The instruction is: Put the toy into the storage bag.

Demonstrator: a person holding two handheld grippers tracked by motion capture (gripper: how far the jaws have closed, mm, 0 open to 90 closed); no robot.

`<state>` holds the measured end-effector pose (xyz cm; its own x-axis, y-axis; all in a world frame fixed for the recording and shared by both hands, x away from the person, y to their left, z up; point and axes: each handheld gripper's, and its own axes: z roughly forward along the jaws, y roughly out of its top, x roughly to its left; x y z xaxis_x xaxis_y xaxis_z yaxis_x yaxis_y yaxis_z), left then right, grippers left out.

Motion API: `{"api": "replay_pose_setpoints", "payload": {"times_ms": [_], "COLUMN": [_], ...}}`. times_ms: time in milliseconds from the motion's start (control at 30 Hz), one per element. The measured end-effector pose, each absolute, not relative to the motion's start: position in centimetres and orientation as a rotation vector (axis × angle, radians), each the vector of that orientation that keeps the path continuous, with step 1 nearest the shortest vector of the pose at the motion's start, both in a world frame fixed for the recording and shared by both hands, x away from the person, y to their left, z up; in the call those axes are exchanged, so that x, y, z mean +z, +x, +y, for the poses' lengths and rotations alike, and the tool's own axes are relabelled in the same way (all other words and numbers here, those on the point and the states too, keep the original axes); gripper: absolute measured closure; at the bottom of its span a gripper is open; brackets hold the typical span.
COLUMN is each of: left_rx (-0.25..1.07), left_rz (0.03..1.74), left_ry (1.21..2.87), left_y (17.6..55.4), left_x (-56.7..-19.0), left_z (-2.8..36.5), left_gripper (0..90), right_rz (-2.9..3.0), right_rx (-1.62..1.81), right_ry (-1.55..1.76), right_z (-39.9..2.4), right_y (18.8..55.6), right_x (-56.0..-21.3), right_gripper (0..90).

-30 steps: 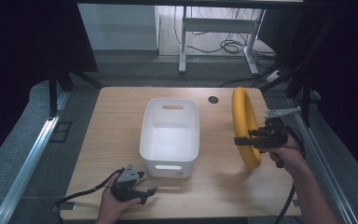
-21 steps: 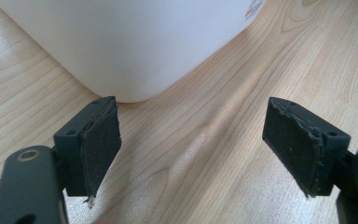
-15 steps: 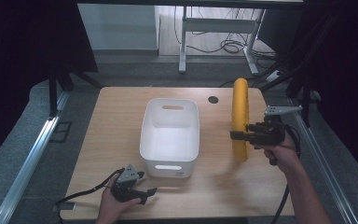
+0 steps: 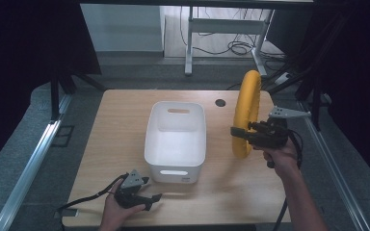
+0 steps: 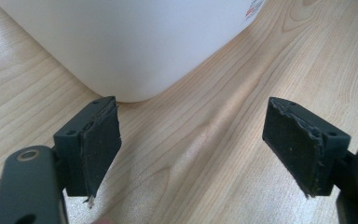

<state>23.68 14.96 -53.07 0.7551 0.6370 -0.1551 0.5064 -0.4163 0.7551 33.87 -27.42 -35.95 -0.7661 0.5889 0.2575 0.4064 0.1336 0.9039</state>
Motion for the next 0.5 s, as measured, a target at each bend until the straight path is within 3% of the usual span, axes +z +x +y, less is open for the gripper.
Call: {"api": "replay_pose_setpoints", "payload": {"times_ms": [500], "left_rx": [0.192], "left_rz": [0.858], "left_ry": [2.1], "left_y": [23.7], "left_x": [-53.1], "left_z": [14.9], "left_gripper": [19.2], "right_rz": [2.039], "right_rx": [1.701], "right_ry": [1.016], "right_z": [-25.1], "right_y": [33.2], "right_x": [-36.7], "right_gripper": [48.8]}}
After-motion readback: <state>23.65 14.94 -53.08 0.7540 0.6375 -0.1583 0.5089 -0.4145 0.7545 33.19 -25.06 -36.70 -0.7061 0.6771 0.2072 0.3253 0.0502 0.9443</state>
